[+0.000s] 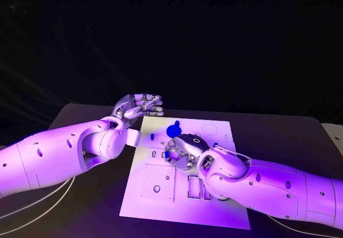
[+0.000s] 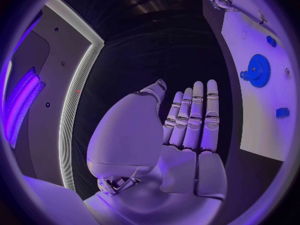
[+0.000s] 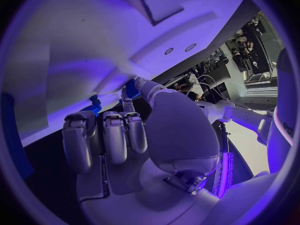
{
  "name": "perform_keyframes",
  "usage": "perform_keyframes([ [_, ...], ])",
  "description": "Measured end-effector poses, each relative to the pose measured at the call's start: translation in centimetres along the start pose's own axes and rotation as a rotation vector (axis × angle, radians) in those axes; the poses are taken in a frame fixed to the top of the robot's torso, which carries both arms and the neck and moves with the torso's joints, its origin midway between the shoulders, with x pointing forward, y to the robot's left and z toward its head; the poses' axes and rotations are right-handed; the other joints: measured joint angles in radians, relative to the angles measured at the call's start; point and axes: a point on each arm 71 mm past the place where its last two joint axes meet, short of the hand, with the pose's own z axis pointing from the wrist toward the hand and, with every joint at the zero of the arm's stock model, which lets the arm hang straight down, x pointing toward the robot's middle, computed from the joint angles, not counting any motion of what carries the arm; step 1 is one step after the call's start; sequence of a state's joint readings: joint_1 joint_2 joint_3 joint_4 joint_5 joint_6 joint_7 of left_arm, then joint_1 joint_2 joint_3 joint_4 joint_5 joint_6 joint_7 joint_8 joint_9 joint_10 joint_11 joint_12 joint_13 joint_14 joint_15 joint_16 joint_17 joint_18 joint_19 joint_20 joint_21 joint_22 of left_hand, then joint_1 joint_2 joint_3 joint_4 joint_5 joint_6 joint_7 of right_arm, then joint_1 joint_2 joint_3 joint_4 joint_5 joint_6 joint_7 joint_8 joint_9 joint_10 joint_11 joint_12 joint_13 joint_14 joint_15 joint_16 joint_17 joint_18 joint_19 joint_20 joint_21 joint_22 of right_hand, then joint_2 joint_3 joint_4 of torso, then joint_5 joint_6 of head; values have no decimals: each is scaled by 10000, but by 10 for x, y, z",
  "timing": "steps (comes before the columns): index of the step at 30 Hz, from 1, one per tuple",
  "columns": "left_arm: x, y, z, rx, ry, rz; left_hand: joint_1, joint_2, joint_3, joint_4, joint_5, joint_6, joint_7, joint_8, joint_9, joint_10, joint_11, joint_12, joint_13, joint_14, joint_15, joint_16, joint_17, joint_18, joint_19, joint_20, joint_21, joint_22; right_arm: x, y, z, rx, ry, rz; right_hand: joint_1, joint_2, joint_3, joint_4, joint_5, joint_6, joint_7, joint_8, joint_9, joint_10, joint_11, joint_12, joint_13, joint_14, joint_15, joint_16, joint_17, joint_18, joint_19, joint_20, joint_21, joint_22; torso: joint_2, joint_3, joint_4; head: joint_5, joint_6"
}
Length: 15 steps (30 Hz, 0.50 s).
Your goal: Assemble the parts on the task board
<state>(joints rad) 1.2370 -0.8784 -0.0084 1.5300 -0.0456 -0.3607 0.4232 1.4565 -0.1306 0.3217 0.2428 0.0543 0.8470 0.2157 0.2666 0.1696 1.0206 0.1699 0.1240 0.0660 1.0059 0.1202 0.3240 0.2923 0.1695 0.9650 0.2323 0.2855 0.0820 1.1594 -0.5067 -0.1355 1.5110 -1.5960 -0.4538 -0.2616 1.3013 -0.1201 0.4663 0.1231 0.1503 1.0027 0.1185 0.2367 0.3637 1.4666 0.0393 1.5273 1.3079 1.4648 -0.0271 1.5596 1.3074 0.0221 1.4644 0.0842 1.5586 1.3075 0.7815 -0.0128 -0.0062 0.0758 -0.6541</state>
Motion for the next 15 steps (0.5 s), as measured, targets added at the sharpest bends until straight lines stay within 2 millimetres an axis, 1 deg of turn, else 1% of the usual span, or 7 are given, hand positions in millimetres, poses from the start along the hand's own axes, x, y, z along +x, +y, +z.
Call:
perform_keyframes([
  [8, 0, 0, 0, -1, -2, 1, 0, 0, 0, 0, 0, 0, 0, 0, -1, 0, 0, 0, 0, 0, 0, 0, 0, -1, 0, 0, 0, 0, -1, -2, 0, 53, -40, -245, 0, 0, 0, 1, -14, -17, -15, 57, 24, 0, 0, 0, -1, 0, 0, 0, -1, 0, 0, 0, 0, -1, -1, -4, -1, -15, 3],
  [10, 0, 0, 0, -1, -2, 1, 0, 0, 0, 0, 0, 0, 0, 0, -1, 0, 0, 0, 0, 0, 0, 0, -1, 0, 0, 0, 0, 0, -1, -2, -1, 79, -57, -300, 0, 0, 0, 1, -19, -19, -16, 57, 76, 0, 0, 0, -1, 0, 0, 0, -1, 0, 0, 0, 0, -1, -1, -4, 2, -21, 6],
  [11, 0, 0, 0, -1, -2, 1, 0, 0, 0, 0, 0, 0, 0, 0, -1, 0, 0, 0, 0, 0, 0, 0, -1, 1, 0, 0, 0, 0, -1, -3, -1, 88, -64, -321, -57, -57, 0, 1, -19, -19, -16, 57, 84, 0, 0, 0, -1, 0, 0, 0, -1, 0, 0, 0, 0, -1, -1, -4, 3, -21, 6],
  [14, 0, 0, 0, -4, -4, 2, 0, 0, 0, 0, 0, 0, 0, 0, -1, 0, 0, 0, 0, 0, 0, 0, -1, 0, 0, 0, 0, 0, -2, -3, -1, 106, -83, -379, -70, -70, 0, 1, -19, -21, -17, 57, 148, 0, 0, -31, -2, 0, 0, 0, -1, 1, 0, 0, 0, -1, -1, -4, 4, -22, 7],
  [15, 0, 0, 0, -4, -5, 2, 0, 0, 0, 0, 0, 0, 0, 0, -2, 0, 0, 0, 0, 0, 0, 0, -1, -1, 0, 0, 0, 0, -2, -4, -1, 114, -88, -393, -120, -120, 0, 1, -19, -21, -18, 57, 149, 0, 0, -38, -2, 0, 0, 0, -1, 0, 0, 0, 0, -2, -1, -4, 4, -22, 7],
])
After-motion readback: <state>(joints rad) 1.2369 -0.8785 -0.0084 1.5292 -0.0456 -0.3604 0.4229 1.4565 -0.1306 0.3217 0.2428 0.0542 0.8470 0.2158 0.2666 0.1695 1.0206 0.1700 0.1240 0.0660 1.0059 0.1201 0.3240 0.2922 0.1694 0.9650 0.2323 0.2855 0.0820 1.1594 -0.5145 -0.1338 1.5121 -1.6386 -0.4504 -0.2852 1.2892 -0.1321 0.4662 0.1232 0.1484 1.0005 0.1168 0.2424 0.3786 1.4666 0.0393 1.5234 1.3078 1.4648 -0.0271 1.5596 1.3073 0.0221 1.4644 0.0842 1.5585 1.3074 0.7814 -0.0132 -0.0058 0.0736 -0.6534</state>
